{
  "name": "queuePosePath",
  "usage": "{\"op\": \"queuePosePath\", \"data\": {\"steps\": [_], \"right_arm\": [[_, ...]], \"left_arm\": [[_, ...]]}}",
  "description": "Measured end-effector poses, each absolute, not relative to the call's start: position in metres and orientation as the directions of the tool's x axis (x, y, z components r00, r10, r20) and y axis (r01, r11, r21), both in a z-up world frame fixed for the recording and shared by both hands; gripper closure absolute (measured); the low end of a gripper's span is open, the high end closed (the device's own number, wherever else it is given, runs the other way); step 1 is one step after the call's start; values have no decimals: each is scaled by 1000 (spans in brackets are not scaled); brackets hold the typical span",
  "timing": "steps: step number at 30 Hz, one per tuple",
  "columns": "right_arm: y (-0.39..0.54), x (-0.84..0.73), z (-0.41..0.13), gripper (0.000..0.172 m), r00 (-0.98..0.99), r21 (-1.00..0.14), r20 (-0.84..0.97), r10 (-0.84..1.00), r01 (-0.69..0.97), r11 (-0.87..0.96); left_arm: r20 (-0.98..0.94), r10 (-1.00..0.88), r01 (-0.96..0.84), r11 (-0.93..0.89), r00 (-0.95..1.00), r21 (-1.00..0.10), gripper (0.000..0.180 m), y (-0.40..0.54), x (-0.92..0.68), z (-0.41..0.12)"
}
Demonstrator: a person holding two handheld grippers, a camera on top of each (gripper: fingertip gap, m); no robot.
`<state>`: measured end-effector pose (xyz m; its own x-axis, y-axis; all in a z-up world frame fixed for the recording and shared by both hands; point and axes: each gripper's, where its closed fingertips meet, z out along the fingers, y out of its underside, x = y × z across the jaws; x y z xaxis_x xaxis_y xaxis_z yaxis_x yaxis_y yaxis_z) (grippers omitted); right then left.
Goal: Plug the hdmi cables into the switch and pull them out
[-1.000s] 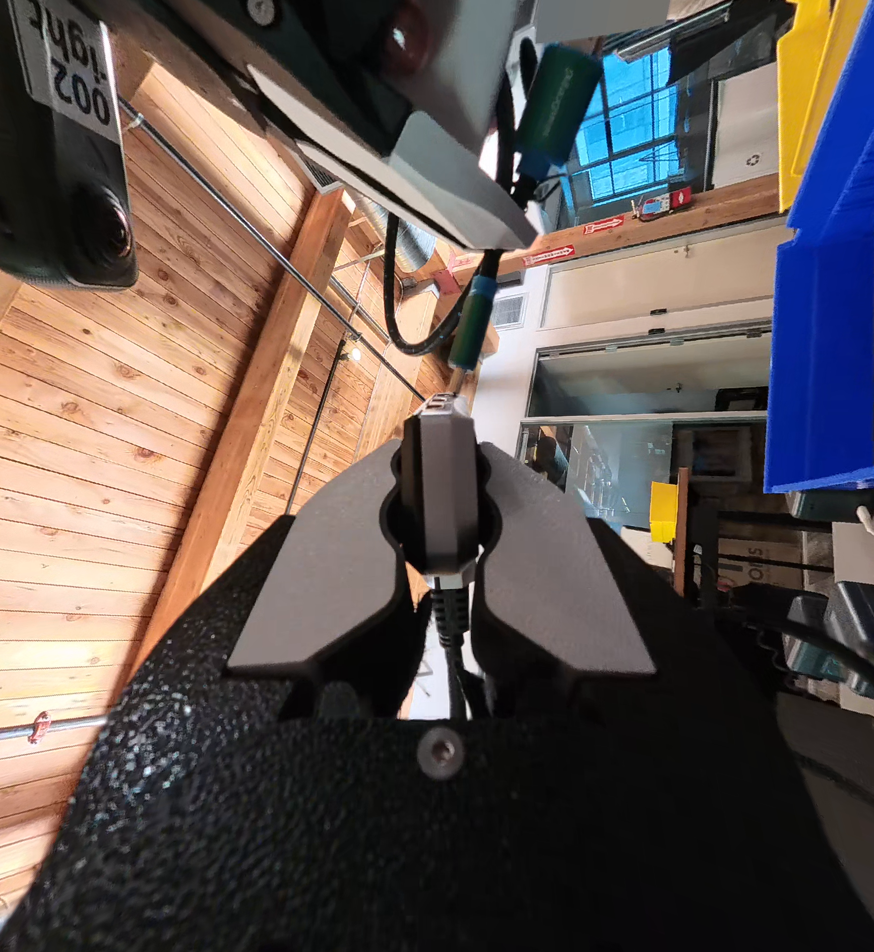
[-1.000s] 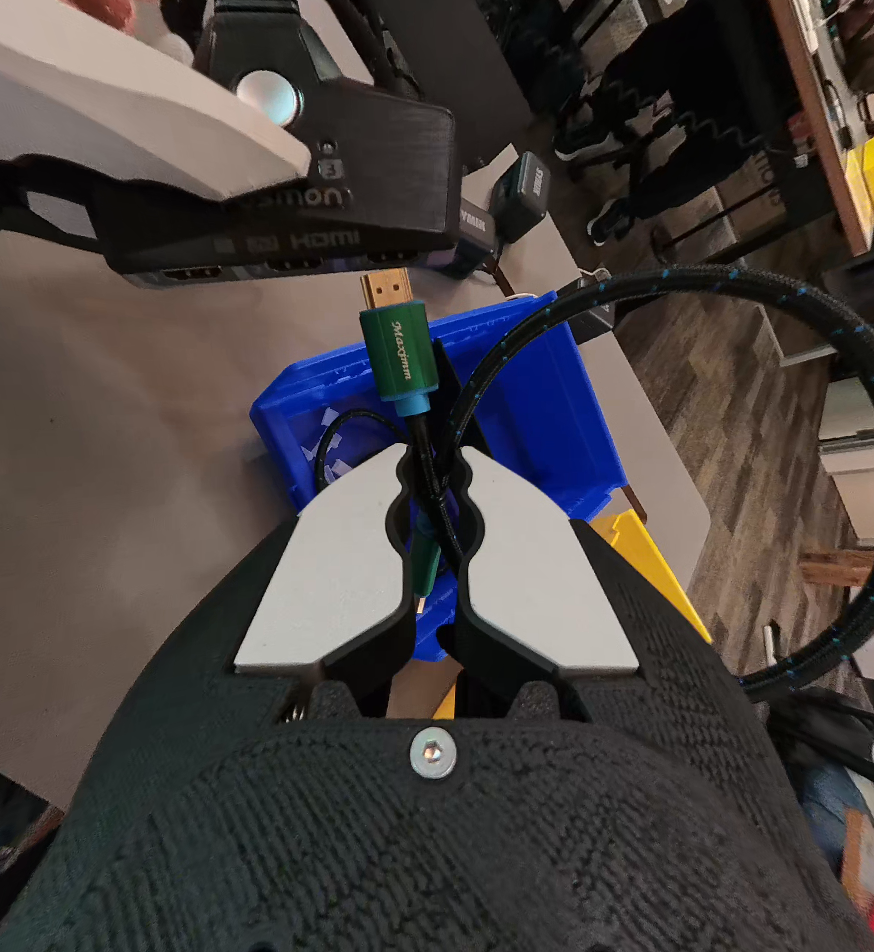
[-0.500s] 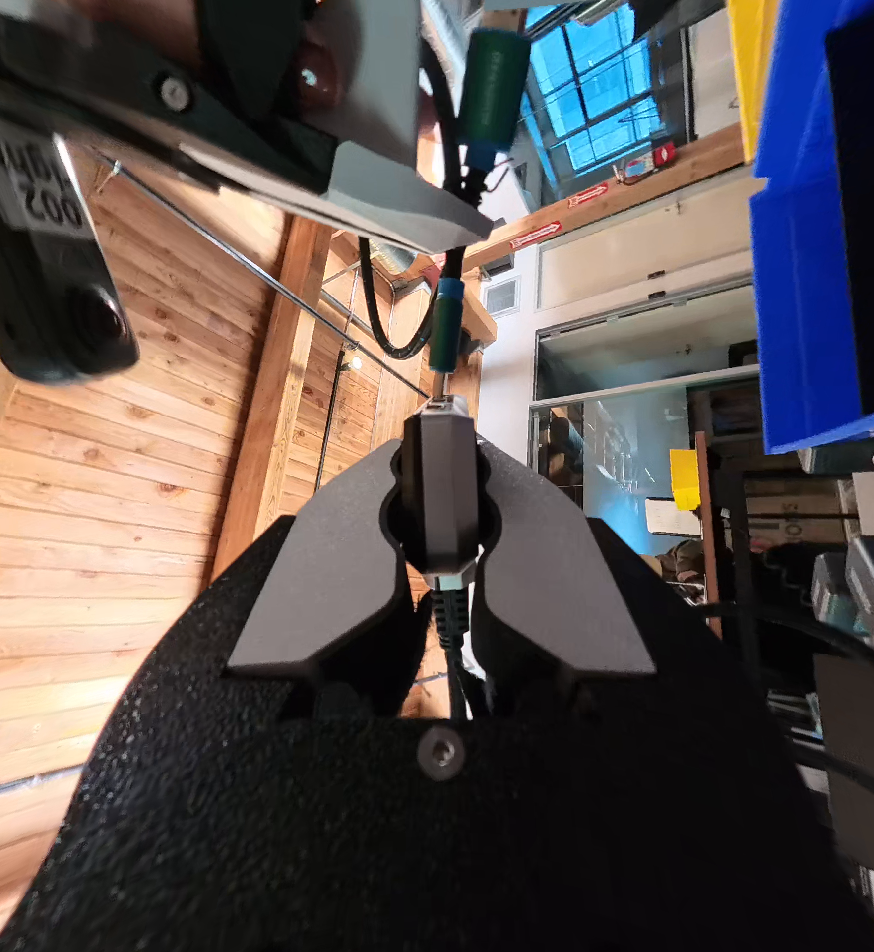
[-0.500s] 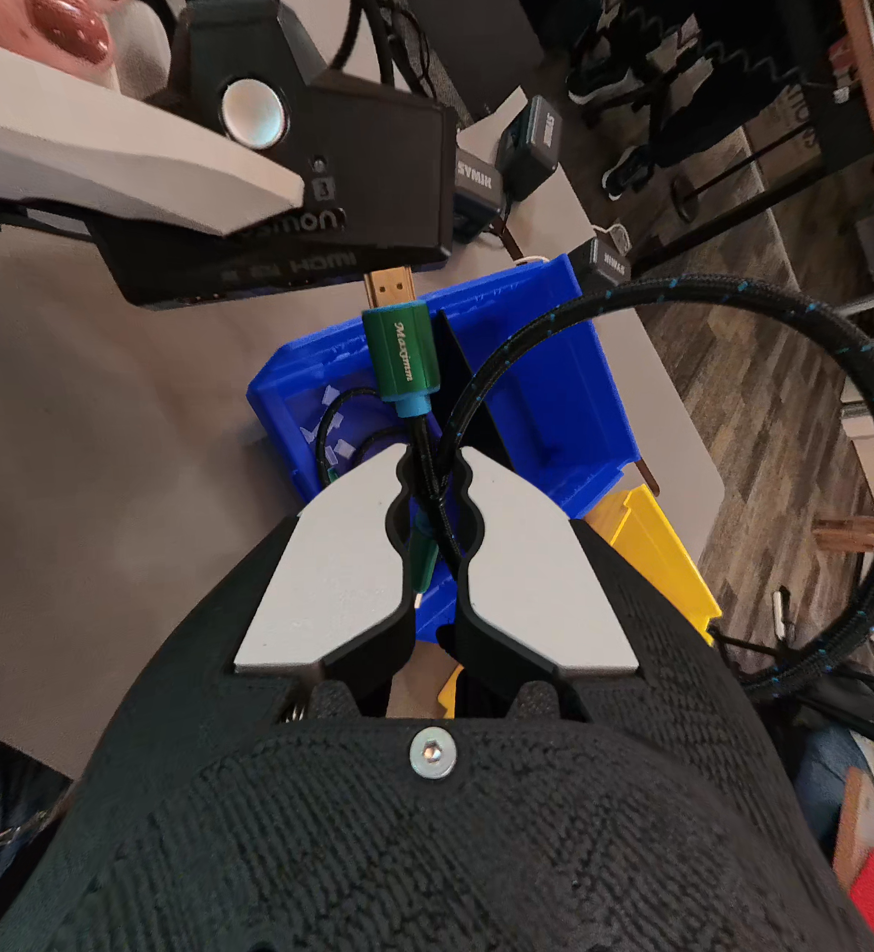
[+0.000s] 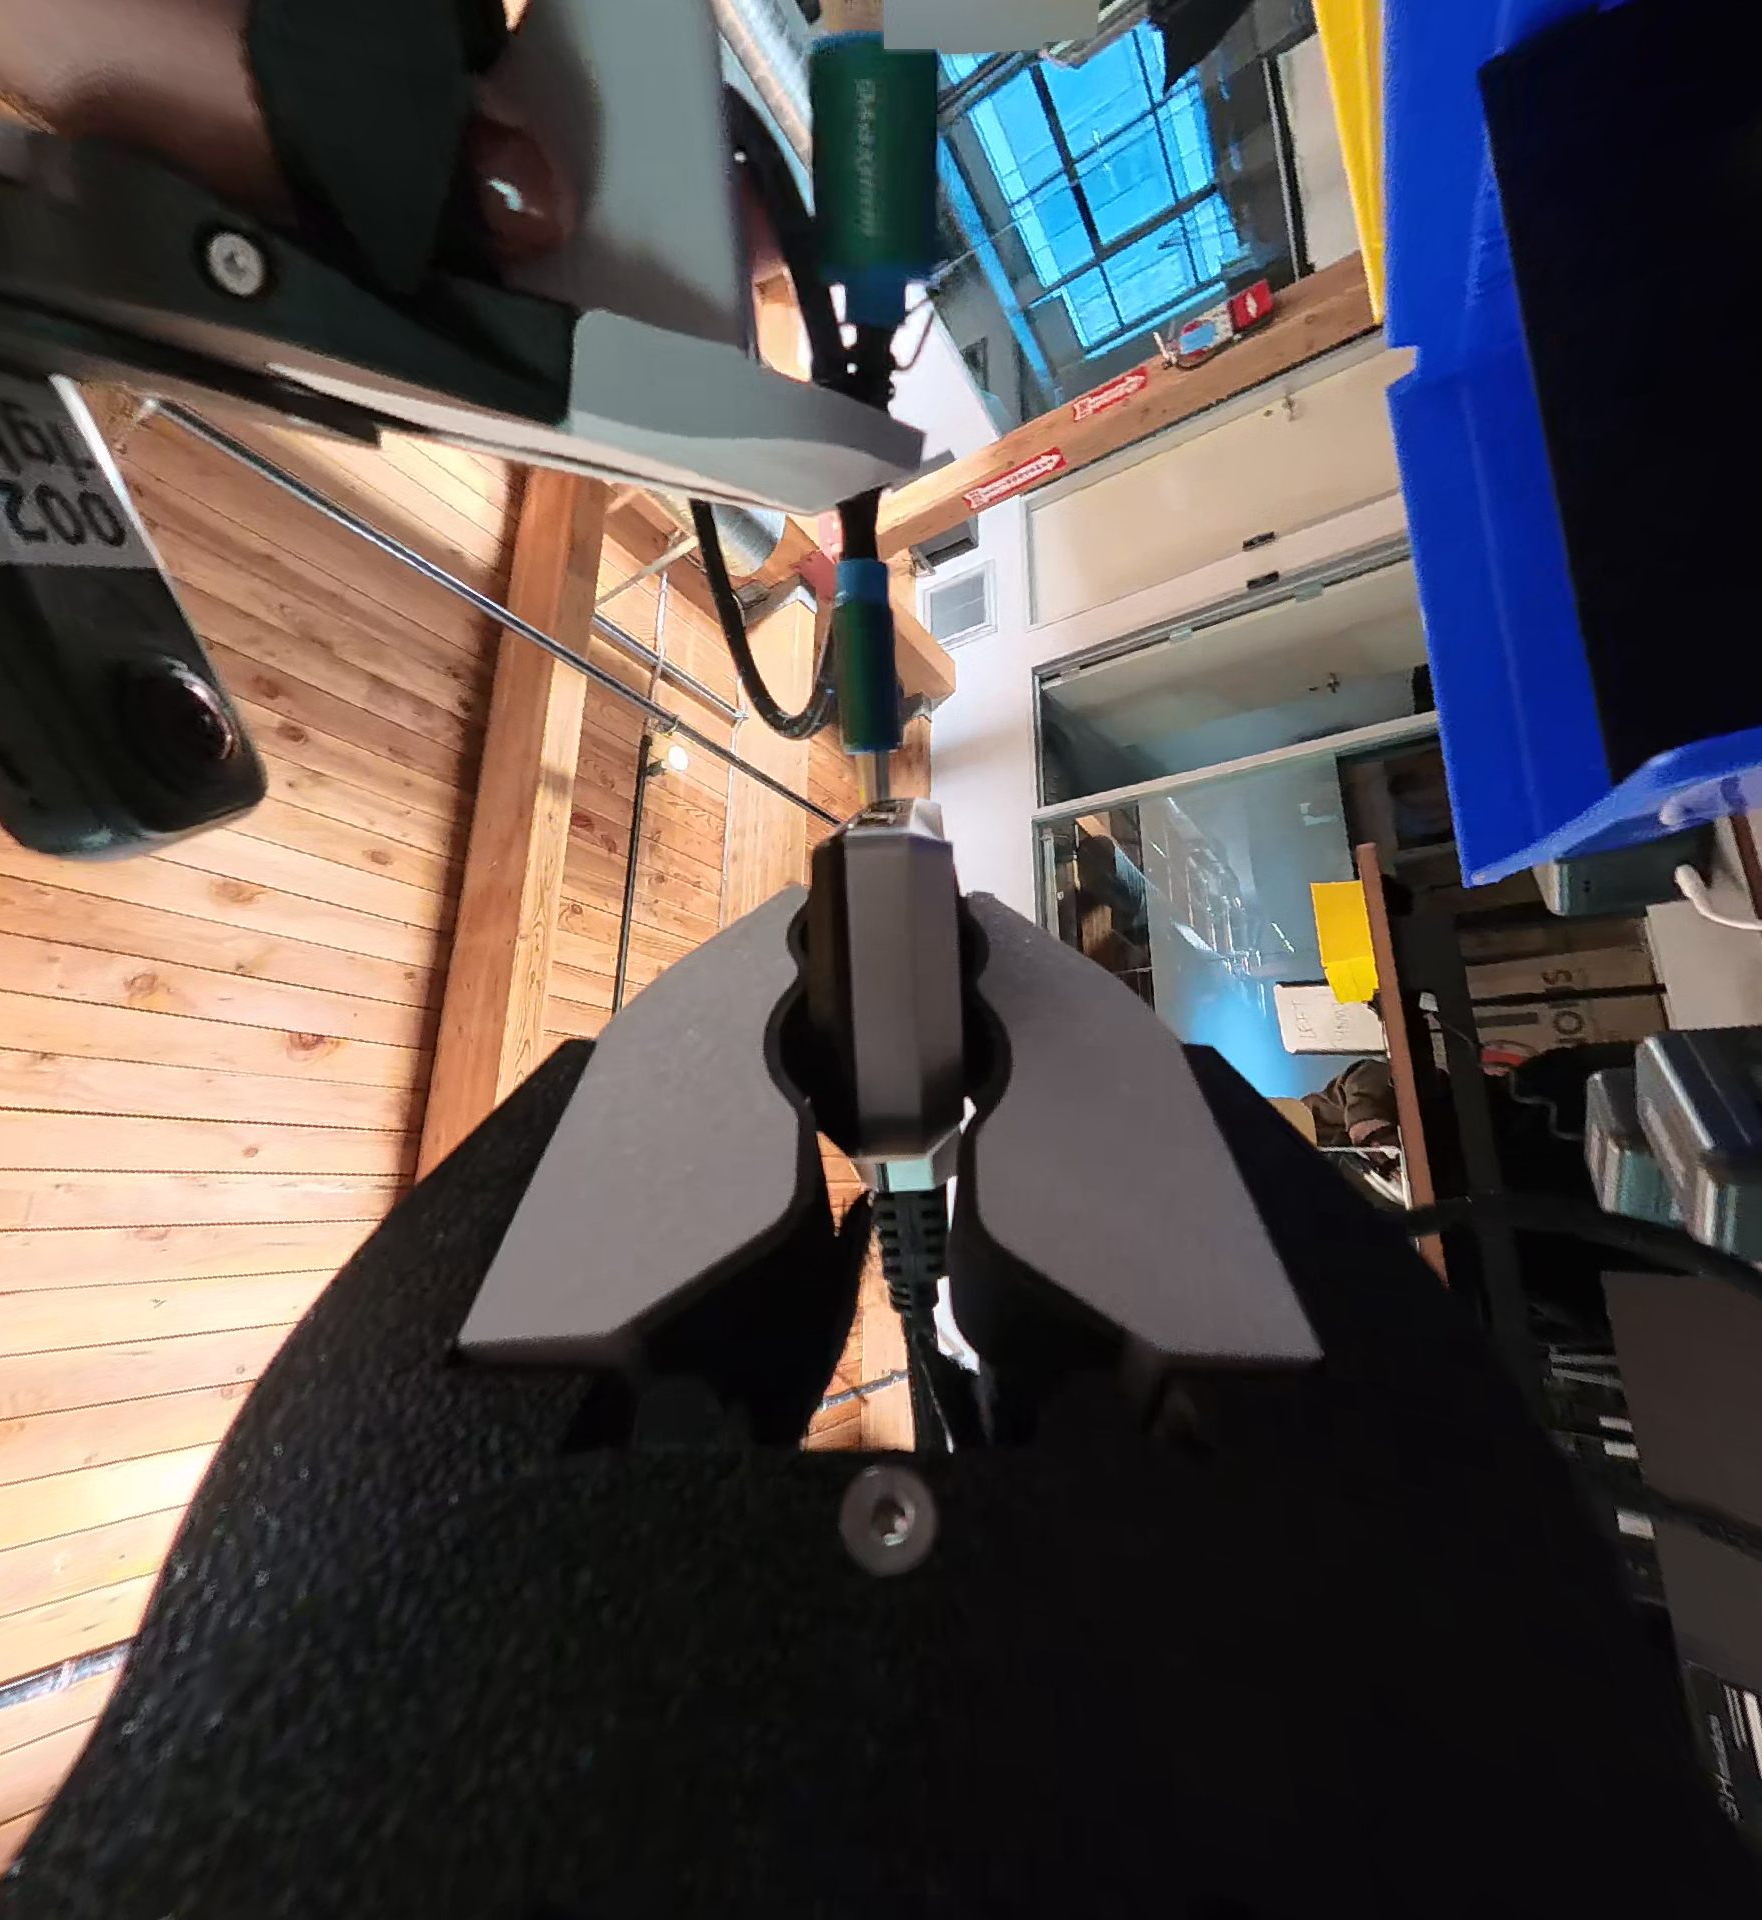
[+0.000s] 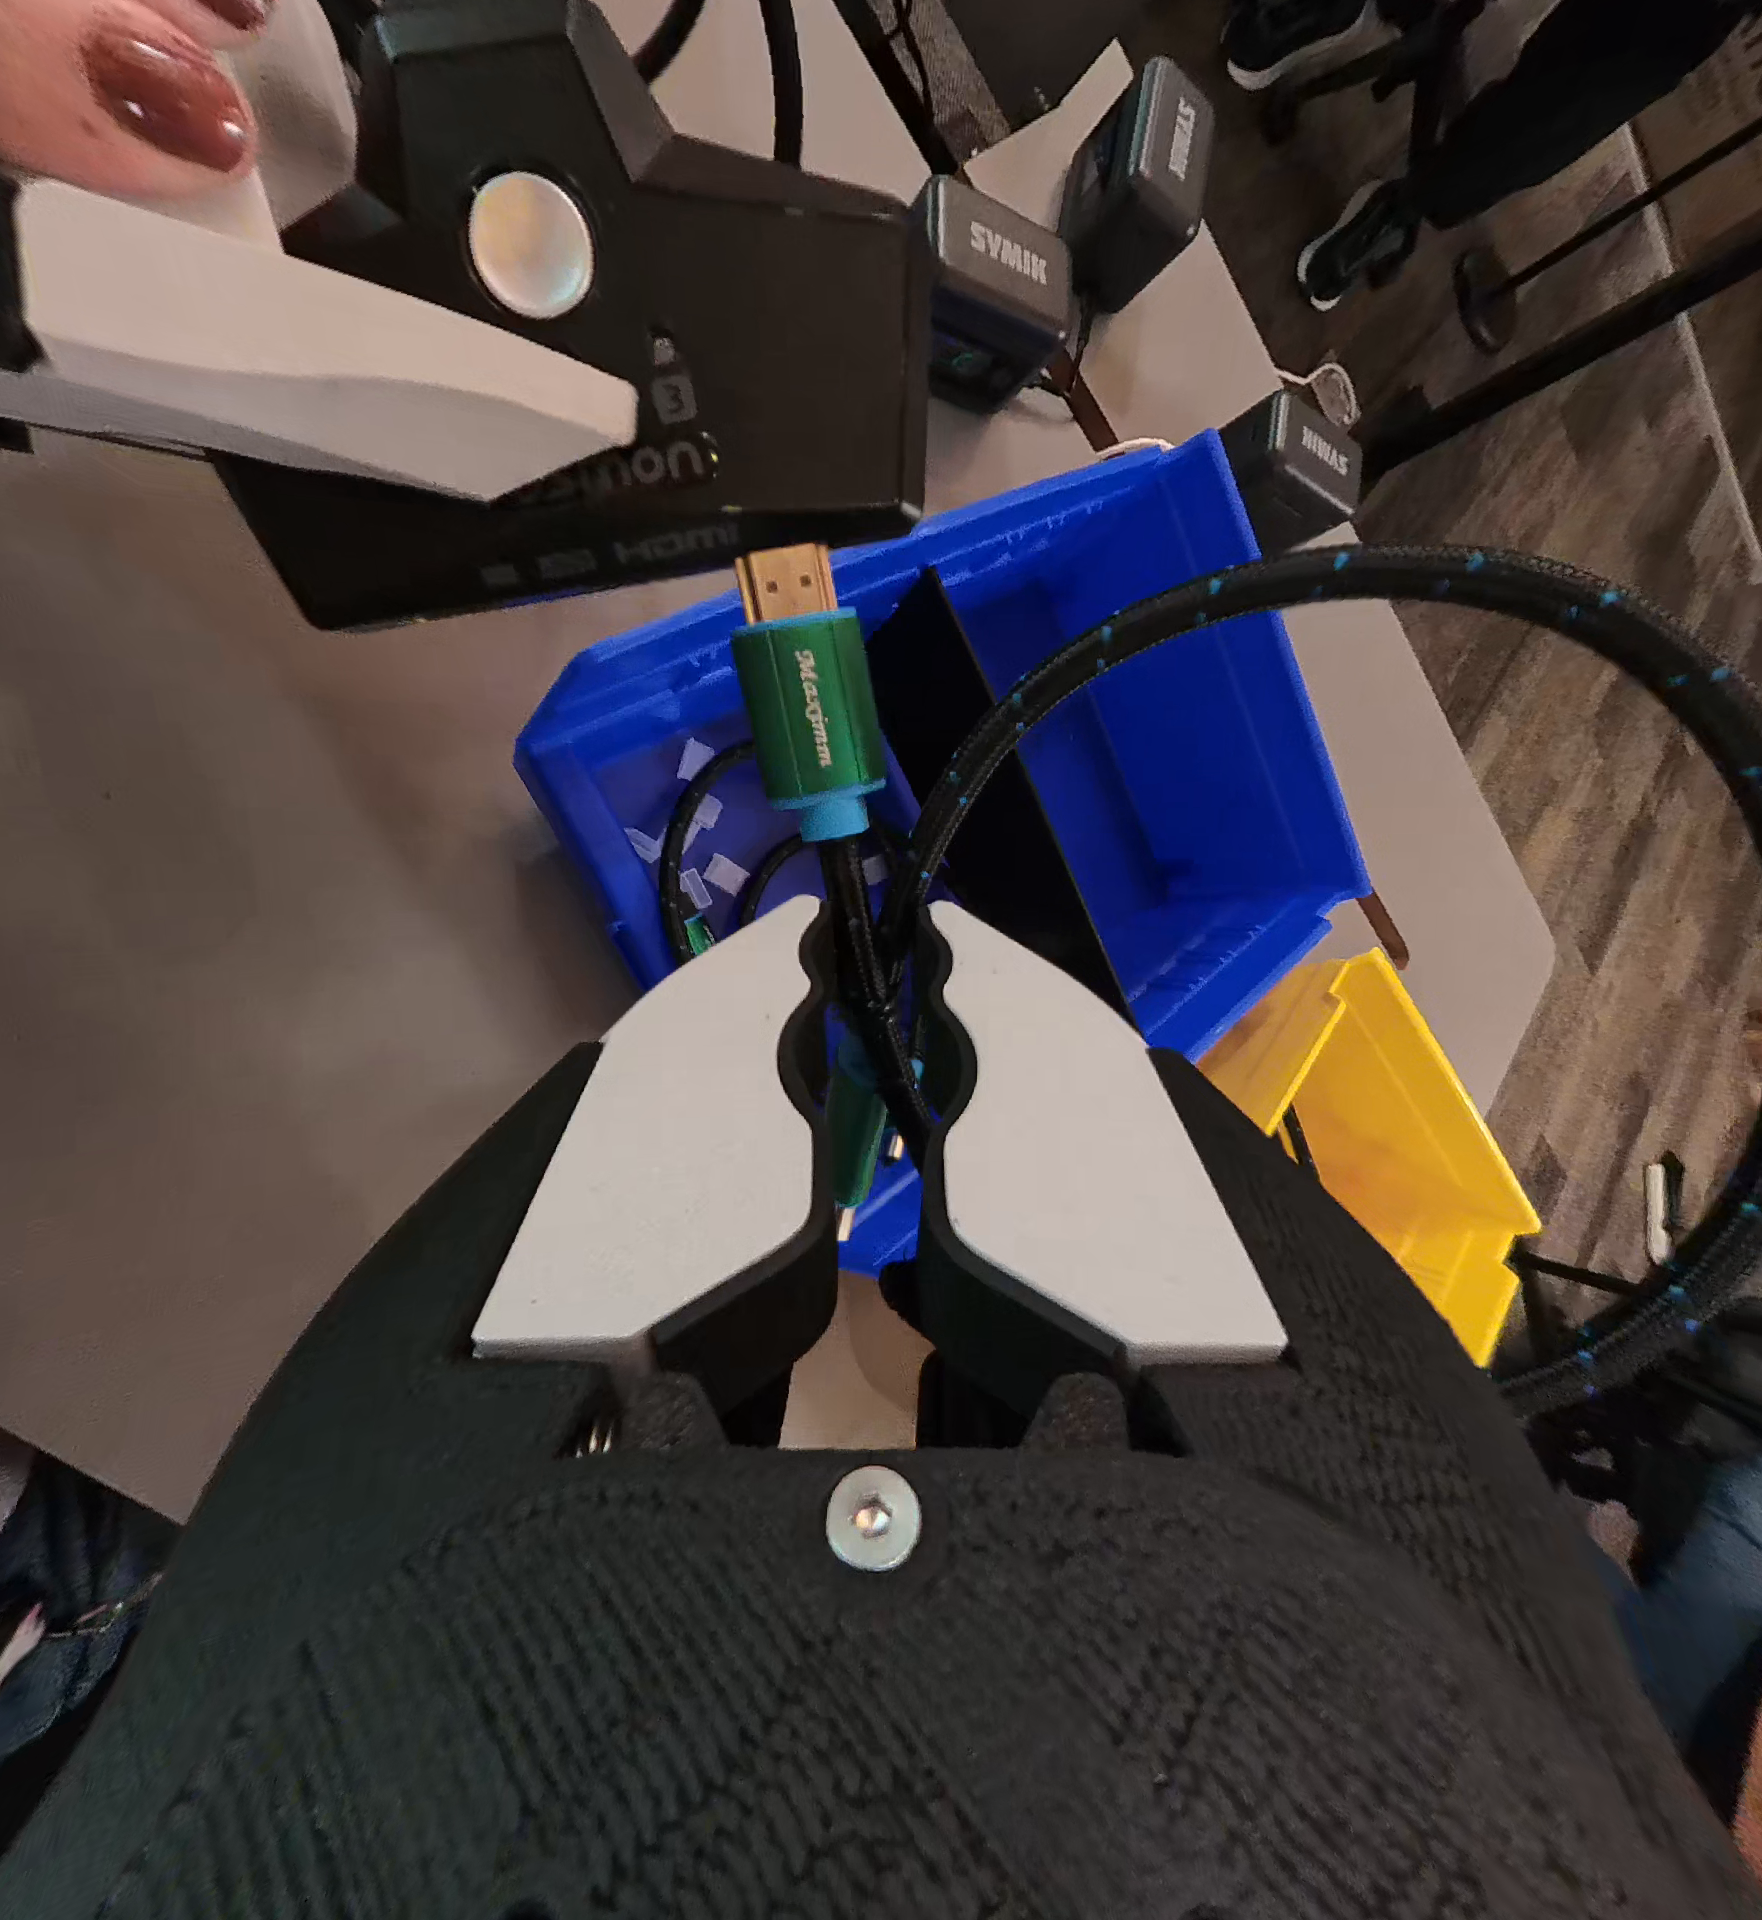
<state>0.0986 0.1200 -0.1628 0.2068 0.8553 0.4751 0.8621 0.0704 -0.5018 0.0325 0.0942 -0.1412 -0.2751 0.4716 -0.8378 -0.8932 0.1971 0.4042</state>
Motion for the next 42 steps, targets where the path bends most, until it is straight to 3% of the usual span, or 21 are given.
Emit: {"op": "queuePosePath", "data": {"steps": [4,8,14,20,42], "right_arm": [[120,98,-165,159,211,-517,464,860,853,69],[117,96,-163,159,213,-545,404,890,837,47],[126,91,-147,159,174,-461,461,870,885,68],[128,83,-135,159,120,-385,511,851,917,102],[126,74,-120,159,112,-370,571,813,920,133]], "left_arm": [[-855,463,-901,226,-234,369,159,93,33,-140],[-902,421,-920,308,-94,240,159,91,30,-135],[-901,434,-945,302,18,127,159,90,19,-119],[-894,448,-957,269,26,107,159,91,12,-115],[-891,453,-964,244,20,102,159,93,6,-113]]}}
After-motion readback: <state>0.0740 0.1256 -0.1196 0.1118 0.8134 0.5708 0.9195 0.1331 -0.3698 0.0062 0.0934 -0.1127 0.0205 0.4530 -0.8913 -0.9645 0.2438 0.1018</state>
